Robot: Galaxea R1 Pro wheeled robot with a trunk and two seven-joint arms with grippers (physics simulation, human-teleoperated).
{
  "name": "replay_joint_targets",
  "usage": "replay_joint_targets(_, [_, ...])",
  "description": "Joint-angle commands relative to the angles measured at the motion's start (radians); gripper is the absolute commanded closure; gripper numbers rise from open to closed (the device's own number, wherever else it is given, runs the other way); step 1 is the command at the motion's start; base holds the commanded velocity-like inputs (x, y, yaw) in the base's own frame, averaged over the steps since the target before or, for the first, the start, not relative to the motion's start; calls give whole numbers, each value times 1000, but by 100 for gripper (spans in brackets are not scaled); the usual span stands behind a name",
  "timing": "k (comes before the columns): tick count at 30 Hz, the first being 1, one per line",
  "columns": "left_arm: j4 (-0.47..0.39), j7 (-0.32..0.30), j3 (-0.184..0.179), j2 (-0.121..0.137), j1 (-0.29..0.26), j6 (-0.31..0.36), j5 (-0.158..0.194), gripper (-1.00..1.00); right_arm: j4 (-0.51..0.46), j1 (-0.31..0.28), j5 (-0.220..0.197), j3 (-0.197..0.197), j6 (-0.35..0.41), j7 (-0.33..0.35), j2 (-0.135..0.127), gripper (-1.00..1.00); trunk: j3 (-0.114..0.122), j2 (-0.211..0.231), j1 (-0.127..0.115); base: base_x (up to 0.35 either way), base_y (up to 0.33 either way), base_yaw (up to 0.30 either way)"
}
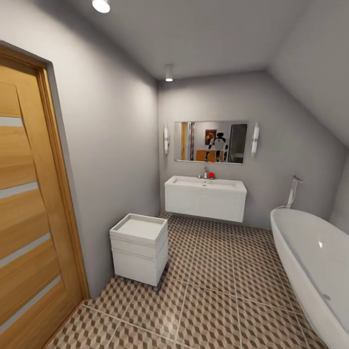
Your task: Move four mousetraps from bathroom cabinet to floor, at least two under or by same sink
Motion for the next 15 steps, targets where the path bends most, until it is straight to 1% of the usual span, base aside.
replay_joint_targets(1, [2, -8, -9, 0, -1, 2, 8, 100, -2, 0, 8, -8, 6, 4, 0, 100, -1, -1, 1, 331, 0, 0])
replay_joint_targets(5, [1, -8, -9, 0, -1, 2, 8, 100, -2, 0, 8, -8, 6, 4, 0, 100, -3, -1, 1, 333, 0, -5])
replay_joint_targets(8, [1, -8, -9, 0, -1, 2, 8, 100, -2, 0, 8, -8, 6, 4, 0, 100, -3, -1, 1, 335, 0, -99])
replay_joint_targets(15, [1, -8, -9, -1, -1, 2, 8, 100, -2, 0, 7, -9, 6, 4, -1, 100, -4, -1, 1, 336, 0, -238])
